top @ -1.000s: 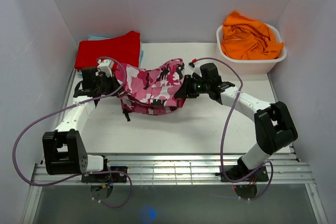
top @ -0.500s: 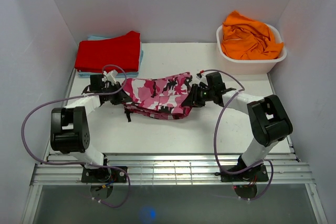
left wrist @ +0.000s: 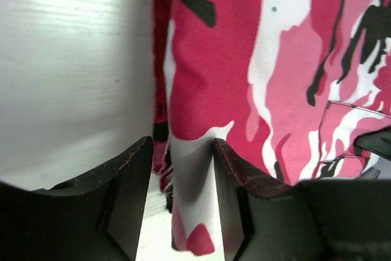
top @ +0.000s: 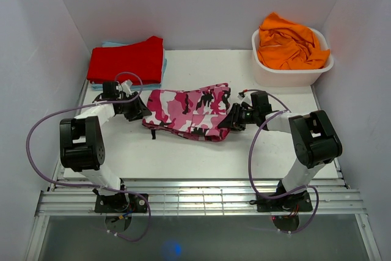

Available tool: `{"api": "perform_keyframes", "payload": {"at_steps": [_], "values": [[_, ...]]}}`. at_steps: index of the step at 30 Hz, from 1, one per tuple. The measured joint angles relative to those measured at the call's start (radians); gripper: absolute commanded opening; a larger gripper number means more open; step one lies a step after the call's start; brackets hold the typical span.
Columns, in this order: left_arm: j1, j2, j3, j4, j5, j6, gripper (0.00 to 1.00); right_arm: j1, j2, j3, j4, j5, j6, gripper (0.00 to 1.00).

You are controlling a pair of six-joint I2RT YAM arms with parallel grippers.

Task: Fold and stack the trousers
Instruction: Neatly place the folded trousers to the corner

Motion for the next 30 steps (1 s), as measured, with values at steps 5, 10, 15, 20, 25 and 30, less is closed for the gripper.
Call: {"api": "perform_keyframes", "payload": {"at_steps": [5,10,15,20,25,30], "values": [[0.005,0.001,-0.002,-0.069,-0.06,0.039,0.63,-0.003,0.001,-0.003,0.011,-0.015,0.003,0.08],[0.002,0.045,-0.006,-0.076,-0.068,0.041,0.69,-0.003,0.007,-0.003,0.017,-0.024,0.008,0.08],[-0.004,0.075,-0.006,-0.033,0.003,0.003,0.69,-0.003,0.014,-0.003,0.024,-0.03,0.017,0.08],[-0.039,0.119,-0.017,0.047,0.115,-0.06,0.68,-0.003,0.031,-0.003,0.028,-0.038,0.023,0.08],[-0.069,0.159,-0.023,0.096,0.16,-0.103,0.24,-0.003,0.041,-0.002,0.031,-0.039,0.026,0.08],[-0.077,0.152,-0.026,0.082,0.137,-0.122,0.0,0.005,0.041,0.023,0.01,-0.039,0.0,0.08]]}}
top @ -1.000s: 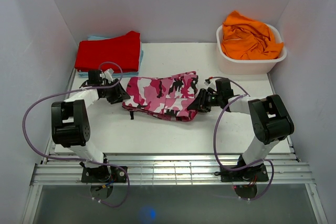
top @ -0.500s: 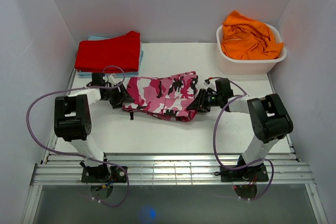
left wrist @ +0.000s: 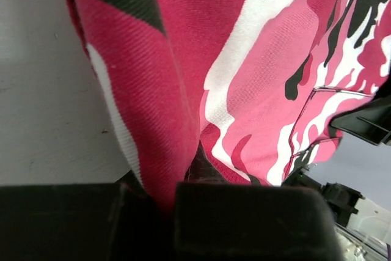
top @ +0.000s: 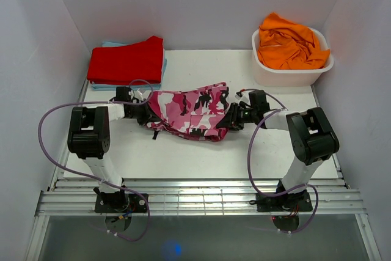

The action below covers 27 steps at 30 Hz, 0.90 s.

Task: Fold and stack the trousers
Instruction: Neatly place the folded trousers to the corner

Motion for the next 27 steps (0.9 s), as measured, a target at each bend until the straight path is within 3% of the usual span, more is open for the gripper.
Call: {"api": "perform_keyframes", "payload": {"at_steps": [6,17,27], "values": [[-0.006,-0.067,0.054,-0.081,-0.099,0.05,0.0,0.019,-0.009,0.099,-0.07,0.026,-0.068,0.08],[0.045,-0.267,0.246,-0.118,-0.234,0.237,0.0,0.13,-0.001,0.451,-0.095,0.075,-0.178,0.08],[0.225,-0.237,0.451,0.077,-0.277,0.328,0.0,0.263,0.327,1.02,0.018,0.152,-0.227,0.08]]}}
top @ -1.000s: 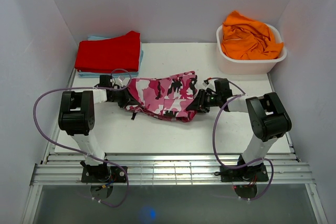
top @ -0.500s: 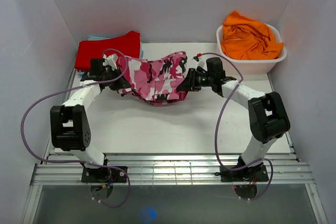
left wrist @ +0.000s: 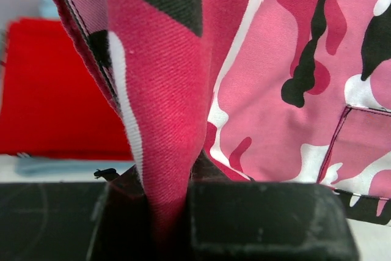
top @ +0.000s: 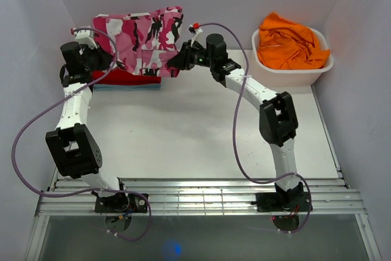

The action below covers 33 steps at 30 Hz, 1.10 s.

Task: Fold and stack the trousers
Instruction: Neatly place the folded trousers to the corner

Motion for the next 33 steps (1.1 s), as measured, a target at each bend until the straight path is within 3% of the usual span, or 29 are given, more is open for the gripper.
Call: {"api": "perform_keyframes", "payload": {"at_steps": [10,20,29,31,33], "values": [[0.121,0.192,0.006,0.285,-0.029,0.0,0.0,0.071,0.485,0.47,0.15,0.161,-0.003,0.08],[0.183,0.405,0.074,0.375,-0.025,-0.026,0.0,0.141,0.682,0.542,0.304,0.328,-0.03,0.08],[0.19,0.442,0.098,0.424,-0.018,-0.024,0.0,0.15,0.728,0.58,0.374,0.384,-0.066,0.08],[0.19,0.461,0.106,0.432,-0.016,-0.02,0.0,0.151,0.743,0.585,0.39,0.394,-0.07,0.15],[0.189,0.492,0.12,0.44,-0.012,-0.017,0.0,0.152,0.752,0.585,0.397,0.401,-0.072,0.3]]}}
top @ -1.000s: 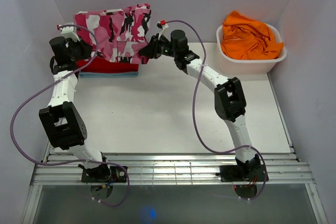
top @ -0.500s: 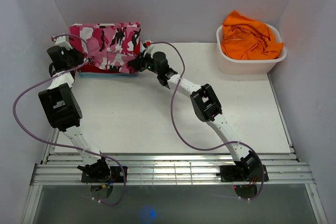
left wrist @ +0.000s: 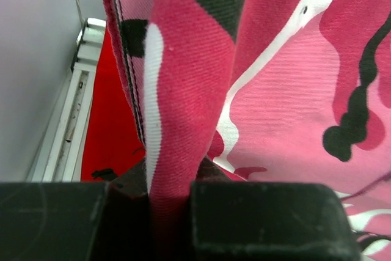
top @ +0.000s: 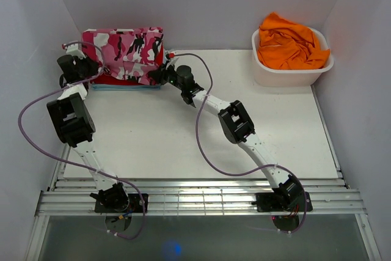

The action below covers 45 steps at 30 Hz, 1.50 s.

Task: Fold and stack the trousers
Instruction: Neatly place the folded trousers to the corner

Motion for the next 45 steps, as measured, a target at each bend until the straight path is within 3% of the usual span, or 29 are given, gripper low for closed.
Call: {"api": "perform_keyframes", "payload": {"at_steps": [7,8,9,10,11,13,17,22,24,26,30,37,40,45], "values": [[0.002,0.137,0.071,0.008,-0.034,0.018,0.0,-0.006,0.01,0.0,0.047,0.06,-0.053,0.76],[0.004,0.154,0.087,0.007,-0.038,0.019,0.07,-0.012,0.01,0.0,0.052,0.068,-0.065,0.85],[0.005,0.172,0.111,0.005,-0.042,0.019,0.16,-0.02,0.009,-0.003,0.056,0.077,-0.072,0.96],[0.005,0.192,0.136,-0.001,-0.045,0.019,0.32,-0.029,0.007,-0.01,0.061,0.082,-0.078,0.97],[0.005,0.211,0.16,-0.01,-0.046,0.021,0.6,-0.039,0.005,-0.018,0.063,0.086,-0.09,0.97],[0.008,0.245,0.215,-0.014,-0.062,0.034,0.97,-0.062,-0.016,-0.063,0.06,0.085,-0.095,0.98],[0.03,0.29,0.354,-0.061,-0.07,0.031,0.98,-0.102,-0.122,-0.219,0.028,0.061,-0.101,0.96],[0.025,0.36,0.659,-0.263,-0.089,0.057,0.98,-0.14,-0.345,-0.424,-0.018,-0.005,-0.111,0.97],[0.024,0.35,0.717,-0.327,-0.093,0.072,0.98,-0.145,-0.439,-0.471,-0.041,-0.034,-0.12,0.95],[0.03,0.298,0.69,-0.377,-0.089,0.098,0.98,-0.145,-0.531,-0.499,-0.085,-0.073,-0.129,0.9],[0.059,0.169,0.612,-0.509,-0.037,0.157,0.98,-0.162,-0.689,-0.512,-0.254,-0.179,-0.163,0.9],[0.096,-0.003,0.621,-0.938,0.182,0.274,0.98,-0.309,-0.883,-0.577,-0.726,-0.346,-0.336,0.9],[0.088,-0.138,0.449,-1.06,0.261,0.324,0.98,-0.418,-0.986,-0.698,-0.885,-0.387,-0.406,0.9],[0.047,-0.338,0.098,-1.164,0.282,0.369,0.98,-0.626,-1.236,-1.044,-1.069,-0.429,-0.509,0.9]]}}
